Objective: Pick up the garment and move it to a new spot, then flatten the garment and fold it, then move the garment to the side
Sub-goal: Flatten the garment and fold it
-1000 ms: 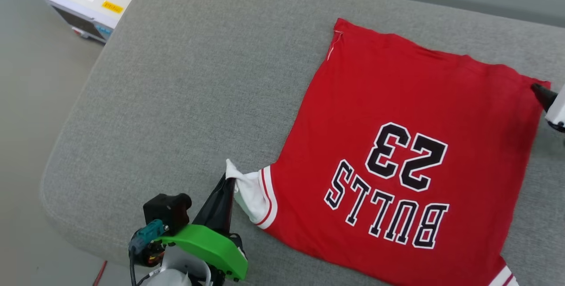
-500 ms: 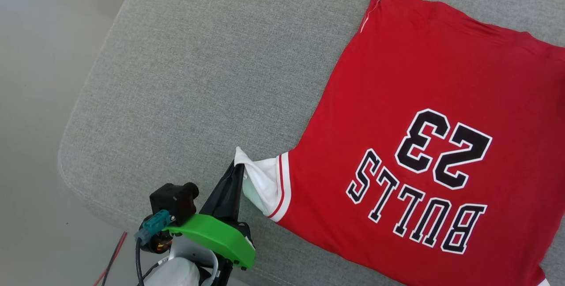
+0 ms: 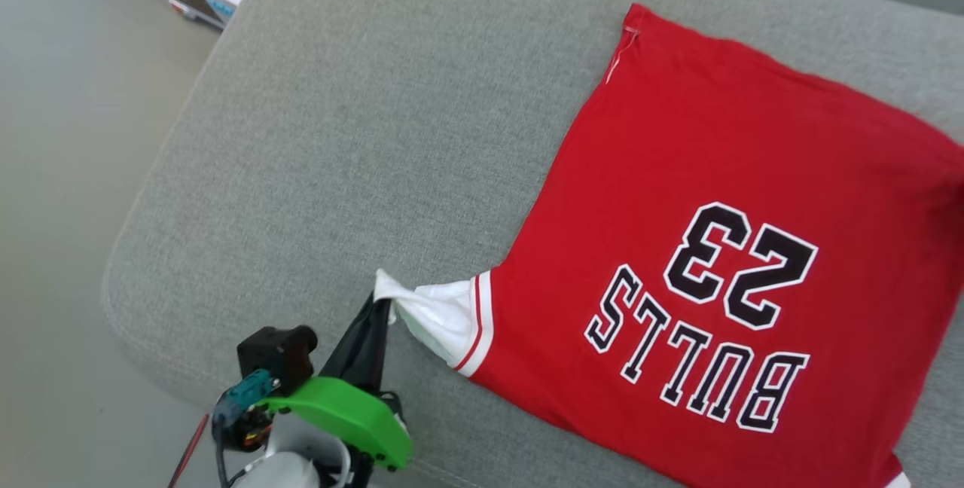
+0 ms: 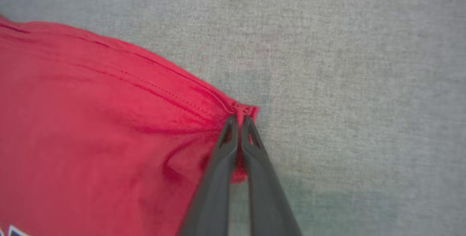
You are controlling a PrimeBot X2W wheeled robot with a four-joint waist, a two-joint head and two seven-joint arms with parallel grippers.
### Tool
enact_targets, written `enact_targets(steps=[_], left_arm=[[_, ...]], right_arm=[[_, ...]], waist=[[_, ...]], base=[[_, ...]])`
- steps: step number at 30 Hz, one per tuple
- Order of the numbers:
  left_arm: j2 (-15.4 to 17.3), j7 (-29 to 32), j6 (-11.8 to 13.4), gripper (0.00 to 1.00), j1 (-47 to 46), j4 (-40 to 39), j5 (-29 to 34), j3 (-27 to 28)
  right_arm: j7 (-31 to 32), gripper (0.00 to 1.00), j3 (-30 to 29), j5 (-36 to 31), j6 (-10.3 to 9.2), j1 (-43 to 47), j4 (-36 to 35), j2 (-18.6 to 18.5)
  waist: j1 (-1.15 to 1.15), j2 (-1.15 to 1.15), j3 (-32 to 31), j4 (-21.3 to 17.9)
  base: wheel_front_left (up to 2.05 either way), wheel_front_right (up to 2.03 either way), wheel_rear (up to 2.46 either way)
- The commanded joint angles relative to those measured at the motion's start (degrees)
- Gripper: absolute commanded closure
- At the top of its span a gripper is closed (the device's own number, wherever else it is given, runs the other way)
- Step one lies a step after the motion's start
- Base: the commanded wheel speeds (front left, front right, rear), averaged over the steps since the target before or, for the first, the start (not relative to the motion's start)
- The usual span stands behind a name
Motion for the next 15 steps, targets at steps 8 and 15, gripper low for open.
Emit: enact_targets(steps=[8,15], left_arm=[[3.4,-0.2,2.8,1.0,4.8,-0.1,-1.8,3.0],[6.1,0.9,4.2,1.0,8.1,-0.6,-3.1,4.4]], right_arm=[[-0.7,1.0,2.0,6.2,-0.03,15.6,-12.3,-2.6],[0.3,1.0,-4.2,10.1,-0.03,34.8,-28.3,0.3]], waist=[[0.0,0.0,-9.4,-8.6],[0.0,0.0,-13.8,-15.3]], base=[[0.0,0.0,0.0],[0.0,0.0,0.0]])
